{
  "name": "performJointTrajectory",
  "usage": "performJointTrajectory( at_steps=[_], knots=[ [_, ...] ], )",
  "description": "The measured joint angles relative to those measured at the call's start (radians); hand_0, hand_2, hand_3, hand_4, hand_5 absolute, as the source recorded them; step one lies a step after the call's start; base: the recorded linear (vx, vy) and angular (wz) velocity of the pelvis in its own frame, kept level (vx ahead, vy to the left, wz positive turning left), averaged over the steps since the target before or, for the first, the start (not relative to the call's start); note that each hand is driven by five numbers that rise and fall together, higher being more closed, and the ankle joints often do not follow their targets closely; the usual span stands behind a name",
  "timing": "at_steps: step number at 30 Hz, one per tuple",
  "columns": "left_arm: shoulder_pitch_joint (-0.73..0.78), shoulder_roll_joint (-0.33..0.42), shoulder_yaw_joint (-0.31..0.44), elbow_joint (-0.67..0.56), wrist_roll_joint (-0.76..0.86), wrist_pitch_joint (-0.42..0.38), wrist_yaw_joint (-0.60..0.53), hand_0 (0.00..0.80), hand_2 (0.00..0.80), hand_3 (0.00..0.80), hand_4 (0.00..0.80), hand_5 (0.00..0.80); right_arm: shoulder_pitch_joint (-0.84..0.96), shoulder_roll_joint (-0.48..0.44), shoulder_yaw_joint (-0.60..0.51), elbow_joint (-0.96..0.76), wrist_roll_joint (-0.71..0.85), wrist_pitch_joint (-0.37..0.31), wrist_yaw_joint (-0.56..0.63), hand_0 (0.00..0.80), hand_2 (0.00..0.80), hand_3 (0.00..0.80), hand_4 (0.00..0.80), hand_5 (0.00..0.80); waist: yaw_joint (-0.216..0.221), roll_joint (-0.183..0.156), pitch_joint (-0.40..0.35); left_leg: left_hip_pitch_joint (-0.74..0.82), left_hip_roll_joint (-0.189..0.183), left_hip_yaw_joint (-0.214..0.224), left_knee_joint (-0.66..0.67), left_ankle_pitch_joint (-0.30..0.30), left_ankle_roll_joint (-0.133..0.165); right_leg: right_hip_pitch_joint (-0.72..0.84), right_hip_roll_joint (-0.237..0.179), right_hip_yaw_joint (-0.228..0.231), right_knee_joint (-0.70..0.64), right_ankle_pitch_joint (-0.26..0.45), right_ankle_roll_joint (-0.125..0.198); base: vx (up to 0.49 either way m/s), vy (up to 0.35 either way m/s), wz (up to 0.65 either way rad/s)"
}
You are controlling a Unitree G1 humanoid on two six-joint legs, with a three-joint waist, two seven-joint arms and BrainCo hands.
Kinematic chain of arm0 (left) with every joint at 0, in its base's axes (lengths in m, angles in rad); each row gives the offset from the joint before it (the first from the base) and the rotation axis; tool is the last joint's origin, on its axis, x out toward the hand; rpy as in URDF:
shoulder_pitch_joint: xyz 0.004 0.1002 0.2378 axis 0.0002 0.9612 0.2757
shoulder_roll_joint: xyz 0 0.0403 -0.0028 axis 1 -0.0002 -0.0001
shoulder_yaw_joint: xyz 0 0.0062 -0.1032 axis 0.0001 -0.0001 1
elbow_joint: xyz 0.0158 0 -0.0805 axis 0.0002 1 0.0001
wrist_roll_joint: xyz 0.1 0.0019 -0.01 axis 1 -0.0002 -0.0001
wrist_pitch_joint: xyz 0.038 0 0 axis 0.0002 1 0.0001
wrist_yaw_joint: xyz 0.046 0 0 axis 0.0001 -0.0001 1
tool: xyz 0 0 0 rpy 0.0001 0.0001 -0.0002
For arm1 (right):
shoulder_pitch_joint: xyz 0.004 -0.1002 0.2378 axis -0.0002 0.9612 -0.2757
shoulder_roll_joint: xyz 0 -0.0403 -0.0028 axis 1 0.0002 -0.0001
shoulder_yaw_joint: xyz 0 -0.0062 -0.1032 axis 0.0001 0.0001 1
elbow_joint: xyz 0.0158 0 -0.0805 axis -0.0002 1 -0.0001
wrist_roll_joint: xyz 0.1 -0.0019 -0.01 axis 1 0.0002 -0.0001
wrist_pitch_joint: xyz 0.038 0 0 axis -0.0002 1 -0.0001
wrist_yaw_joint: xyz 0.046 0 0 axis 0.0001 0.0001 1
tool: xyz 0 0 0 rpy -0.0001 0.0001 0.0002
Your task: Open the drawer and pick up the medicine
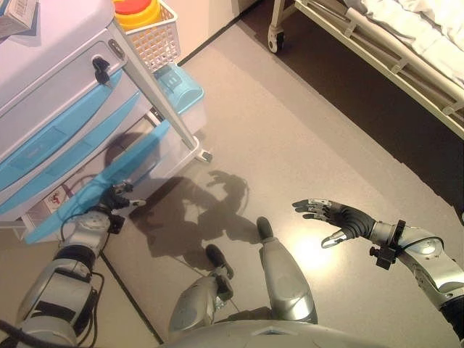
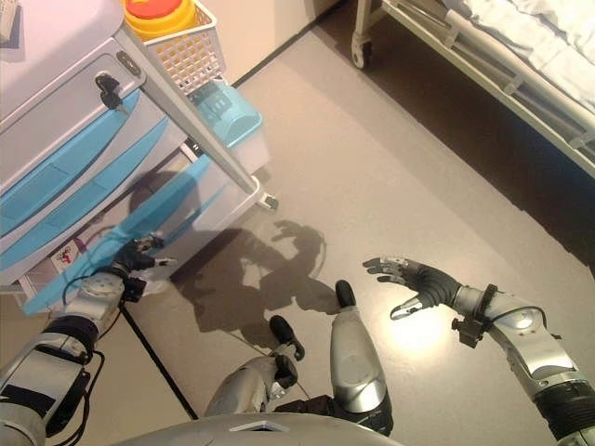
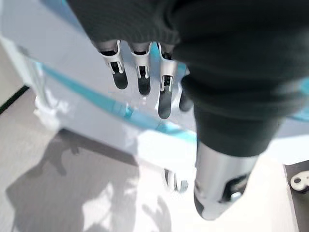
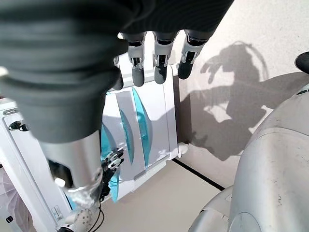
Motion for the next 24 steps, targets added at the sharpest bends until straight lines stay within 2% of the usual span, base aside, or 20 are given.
performJointTrajectory(
  at_steps=[6,17,22,24],
  knots=[
    [0.0,0.043,0.013,0.017,-0.017,0.0,-0.009,0.0,0.0,0.0,0.0,0.0,0.003,0.0,0.0,0.018,0.0,-0.013,-0.007,0.0,0.0,0.0,0.0,0.0,0.005,0.0,0.0,0.0,0.0,0.0,0.0,-0.003,-0.001,0.0,0.0,-0.001,0.003,0.0,0.0,0.0,0.0,0.0],
    [0.009,0.044,0.04,0.044,-0.058,0.001,-0.086,0.0,0.0,0.0,0.0,0.0,0.004,0.0,0.003,0.02,-0.003,-0.013,-0.054,0.0,0.0,0.0,0.0,0.0,0.011,0.001,0.0,0.003,0.0,-0.004,0.006,-0.003,-0.001,0.007,-0.002,-0.005,0.004,0.0,0.0,0.0,-0.009,0.01],
    [0.075,0.019,0.045,-0.045,-0.107,0.002,-0.144,0.0,0.0,0.0,0.0,0.0,0.012,0.007,0.003,0.026,-0.032,-0.013,-0.123,0.0,0.0,0.0,0.0,0.0,0.019,0.001,0.0,0.02,0.004,-0.01,0.006,-0.004,-0.003,0.031,-0.002,-0.015,-0.013,0.0,0.0,-0.022,-0.063,0.04],
    [0.125,-0.004,0.071,-0.133,-0.165,0.019,-0.184,0.0,0.0,0.0,0.0,0.0,0.02,0.038,-0.01,0.028,-0.053,-0.012,-0.152,0.0,0.0,0.0,0.0,0.0,0.023,0.002,0.0,0.023,0.012,-0.014,0.007,-0.006,-0.006,0.042,-0.001,-0.026,-0.029,0.001,0.004,-0.032,-0.125,0.03]
  ],
)
